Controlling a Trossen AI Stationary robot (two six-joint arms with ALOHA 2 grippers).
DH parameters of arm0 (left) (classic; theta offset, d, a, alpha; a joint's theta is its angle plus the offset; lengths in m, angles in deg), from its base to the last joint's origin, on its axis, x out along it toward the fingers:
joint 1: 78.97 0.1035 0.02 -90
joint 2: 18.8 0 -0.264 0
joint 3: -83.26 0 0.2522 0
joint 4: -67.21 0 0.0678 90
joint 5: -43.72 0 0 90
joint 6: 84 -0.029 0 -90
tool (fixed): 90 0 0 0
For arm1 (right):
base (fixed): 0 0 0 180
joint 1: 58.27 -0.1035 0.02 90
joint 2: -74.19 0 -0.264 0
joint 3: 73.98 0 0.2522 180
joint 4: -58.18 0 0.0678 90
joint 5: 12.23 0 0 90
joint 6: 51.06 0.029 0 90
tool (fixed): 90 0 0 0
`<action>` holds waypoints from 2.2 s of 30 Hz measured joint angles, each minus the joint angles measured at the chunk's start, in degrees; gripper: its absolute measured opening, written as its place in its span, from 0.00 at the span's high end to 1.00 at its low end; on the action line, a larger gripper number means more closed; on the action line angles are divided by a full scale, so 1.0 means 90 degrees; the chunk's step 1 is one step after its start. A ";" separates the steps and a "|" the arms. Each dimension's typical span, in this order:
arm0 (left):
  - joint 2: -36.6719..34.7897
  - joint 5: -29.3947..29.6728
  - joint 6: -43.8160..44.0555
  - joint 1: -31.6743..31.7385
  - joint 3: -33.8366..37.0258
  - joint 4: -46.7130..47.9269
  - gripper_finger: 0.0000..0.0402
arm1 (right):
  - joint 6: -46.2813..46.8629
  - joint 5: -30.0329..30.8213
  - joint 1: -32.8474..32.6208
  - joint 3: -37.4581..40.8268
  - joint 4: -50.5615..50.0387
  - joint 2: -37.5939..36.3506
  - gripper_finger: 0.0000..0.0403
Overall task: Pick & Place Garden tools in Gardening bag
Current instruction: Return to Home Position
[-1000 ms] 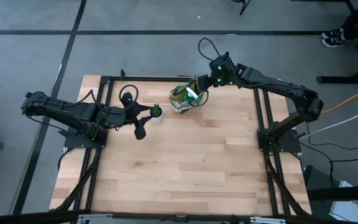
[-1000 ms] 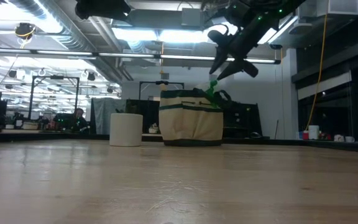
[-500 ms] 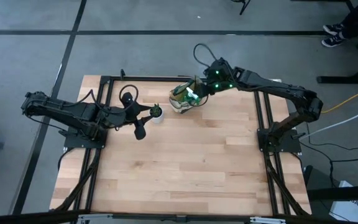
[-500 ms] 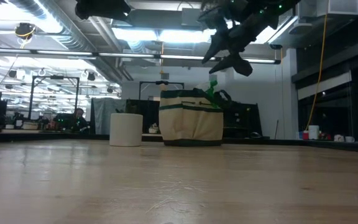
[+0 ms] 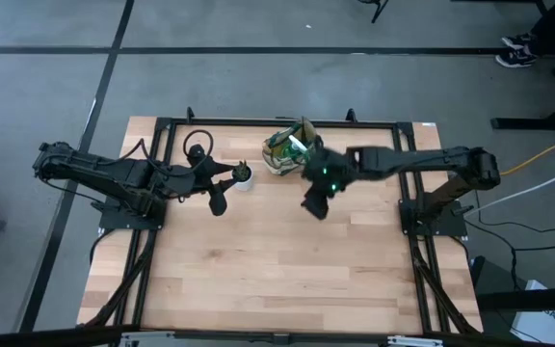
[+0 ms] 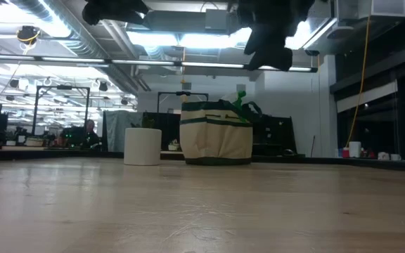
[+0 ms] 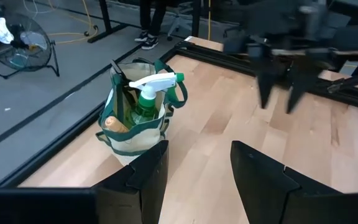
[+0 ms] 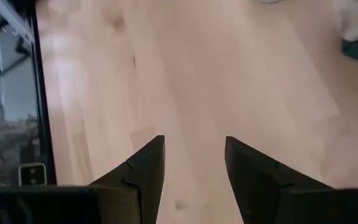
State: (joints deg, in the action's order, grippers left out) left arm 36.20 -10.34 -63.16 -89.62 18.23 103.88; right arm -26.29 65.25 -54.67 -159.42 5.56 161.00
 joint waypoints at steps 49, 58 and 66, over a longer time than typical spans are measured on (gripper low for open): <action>-0.1159 -0.0040 -0.2174 -0.1087 0.1587 -0.3272 0.58 | -0.2496 -0.0332 -0.1899 0.1088 0.2414 -0.1803 0.58; -0.2067 -0.1136 -0.2230 -0.1107 0.2943 -0.4885 0.58 | -0.2705 -0.0354 -0.1743 0.2080 0.3561 -0.2529 0.58; -0.2593 -0.1110 -0.2174 -0.1103 0.3388 -0.4687 0.58 | -0.2737 -0.0354 -0.1381 0.3756 0.6466 -0.3309 0.58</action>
State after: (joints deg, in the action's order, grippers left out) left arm 12.86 -20.32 -82.72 -99.55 48.72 61.70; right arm -50.92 62.07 -67.10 -125.61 63.76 131.21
